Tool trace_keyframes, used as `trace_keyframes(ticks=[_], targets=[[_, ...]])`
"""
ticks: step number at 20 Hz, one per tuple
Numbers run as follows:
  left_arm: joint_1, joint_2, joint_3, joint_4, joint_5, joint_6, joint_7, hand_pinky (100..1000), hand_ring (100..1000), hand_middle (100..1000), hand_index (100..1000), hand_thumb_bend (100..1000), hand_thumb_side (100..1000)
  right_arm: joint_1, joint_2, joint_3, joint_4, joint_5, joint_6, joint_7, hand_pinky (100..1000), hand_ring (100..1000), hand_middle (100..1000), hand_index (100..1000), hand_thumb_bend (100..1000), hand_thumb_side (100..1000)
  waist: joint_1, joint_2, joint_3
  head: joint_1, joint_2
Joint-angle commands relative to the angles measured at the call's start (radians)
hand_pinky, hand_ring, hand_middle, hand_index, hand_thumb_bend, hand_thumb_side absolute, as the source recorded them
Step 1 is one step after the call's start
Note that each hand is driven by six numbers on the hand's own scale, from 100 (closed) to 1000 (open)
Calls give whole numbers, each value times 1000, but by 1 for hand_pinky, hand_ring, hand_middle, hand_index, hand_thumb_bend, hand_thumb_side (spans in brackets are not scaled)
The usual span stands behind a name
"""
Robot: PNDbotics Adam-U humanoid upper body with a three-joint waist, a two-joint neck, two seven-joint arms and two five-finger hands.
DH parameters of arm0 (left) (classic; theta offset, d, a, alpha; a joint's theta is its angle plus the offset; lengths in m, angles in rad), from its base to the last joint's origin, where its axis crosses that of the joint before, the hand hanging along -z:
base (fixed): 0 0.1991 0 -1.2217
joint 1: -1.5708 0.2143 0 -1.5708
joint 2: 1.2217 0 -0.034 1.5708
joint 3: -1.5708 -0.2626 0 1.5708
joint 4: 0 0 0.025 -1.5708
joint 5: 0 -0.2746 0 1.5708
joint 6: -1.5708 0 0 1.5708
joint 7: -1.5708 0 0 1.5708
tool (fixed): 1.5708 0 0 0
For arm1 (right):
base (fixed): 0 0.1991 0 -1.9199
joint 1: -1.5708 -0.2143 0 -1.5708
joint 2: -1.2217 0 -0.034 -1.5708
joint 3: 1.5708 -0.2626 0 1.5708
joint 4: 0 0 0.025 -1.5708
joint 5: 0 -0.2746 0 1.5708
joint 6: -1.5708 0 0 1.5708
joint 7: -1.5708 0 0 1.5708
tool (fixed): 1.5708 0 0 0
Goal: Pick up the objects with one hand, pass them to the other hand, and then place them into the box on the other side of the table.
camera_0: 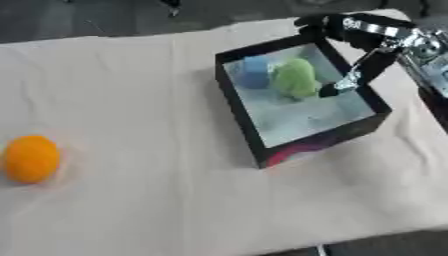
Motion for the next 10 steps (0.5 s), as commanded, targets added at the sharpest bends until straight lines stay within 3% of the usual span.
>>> trace_keyframes(ticks=[1,7,10], targets=[[-21,52,-6,-6,16,-11,-39,880,651,688,798,704,495,-3,-21,-28,-51,-54,45,-52,1000,1000,1000,1000,541,394,13,-18,-2,36,-11],[-60,109,-76,36,107,-56,-138,893,667,698,808,709,487,17,-24,-36,-159,-155,145,-98,1000,1000,1000,1000,537,438,19,-22,-8,91,-19],[-89,151,-125,53,155,-85,-186,907,698,714,824,722,464,18,-23,-51,-201,-203,183,-91,1000,1000,1000,1000,573,339,24,-24,-12,111,-20]])
